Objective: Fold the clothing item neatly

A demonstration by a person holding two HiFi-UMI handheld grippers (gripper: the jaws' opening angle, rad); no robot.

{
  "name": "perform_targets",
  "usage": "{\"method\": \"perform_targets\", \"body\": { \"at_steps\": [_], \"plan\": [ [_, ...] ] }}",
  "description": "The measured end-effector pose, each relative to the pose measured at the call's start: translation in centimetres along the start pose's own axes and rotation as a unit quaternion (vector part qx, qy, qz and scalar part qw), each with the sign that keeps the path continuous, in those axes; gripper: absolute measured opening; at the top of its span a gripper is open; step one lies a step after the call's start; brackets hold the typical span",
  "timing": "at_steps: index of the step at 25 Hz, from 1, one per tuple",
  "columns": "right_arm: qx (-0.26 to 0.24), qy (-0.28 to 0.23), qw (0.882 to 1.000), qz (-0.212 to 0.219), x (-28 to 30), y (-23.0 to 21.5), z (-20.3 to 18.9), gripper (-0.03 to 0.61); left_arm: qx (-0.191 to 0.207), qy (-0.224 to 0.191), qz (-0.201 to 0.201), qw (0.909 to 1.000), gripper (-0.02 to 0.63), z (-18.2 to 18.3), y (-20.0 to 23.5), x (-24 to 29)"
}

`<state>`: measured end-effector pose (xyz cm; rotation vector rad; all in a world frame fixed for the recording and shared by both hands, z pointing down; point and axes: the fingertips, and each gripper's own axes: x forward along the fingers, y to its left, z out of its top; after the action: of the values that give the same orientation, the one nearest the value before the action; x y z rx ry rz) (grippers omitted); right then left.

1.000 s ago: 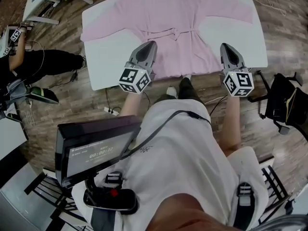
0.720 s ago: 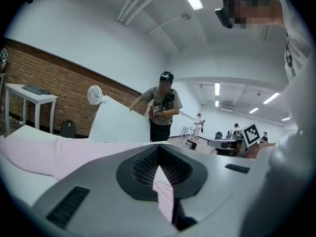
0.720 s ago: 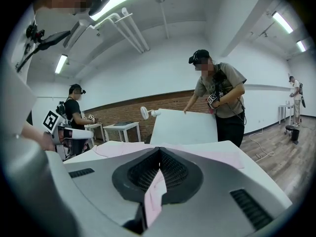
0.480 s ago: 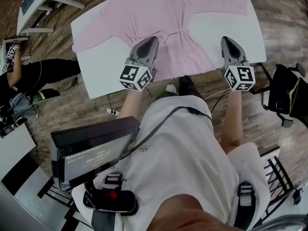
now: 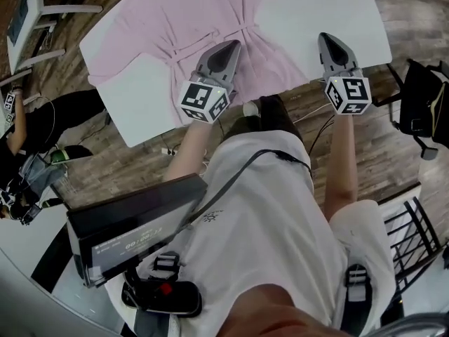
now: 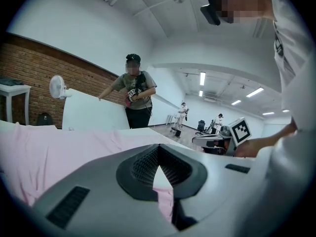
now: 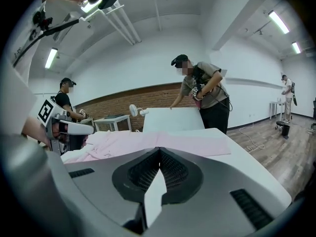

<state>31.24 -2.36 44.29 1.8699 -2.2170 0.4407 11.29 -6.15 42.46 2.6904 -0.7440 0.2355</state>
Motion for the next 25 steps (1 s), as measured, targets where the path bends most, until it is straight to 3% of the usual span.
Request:
{"method": "perform_targets", "body": {
  "at_steps": [5, 13, 25],
  "plan": [
    [0.009, 0.015, 1.0, -0.022, 2.1, -3.1, -2.5, 0.002, -0.005, 0.025, -0.021, 0.9995, 0.002, -2.5, 0.5, 4.0],
    [0.016, 0.008, 0.998, -0.062, 4.9, -8.2, -2.8, 0.003, 0.005, 0.034, -0.024, 0.9991, 0.002, -2.6, -0.6, 7.1],
    [0.033, 0.015, 0.988, -0.152, 9.2, -18.3, -3.2, 0.003, 0.002, 0.044, -0.121, 0.9916, 0.002, -2.7, -10.5, 15.4]
  ]
}}
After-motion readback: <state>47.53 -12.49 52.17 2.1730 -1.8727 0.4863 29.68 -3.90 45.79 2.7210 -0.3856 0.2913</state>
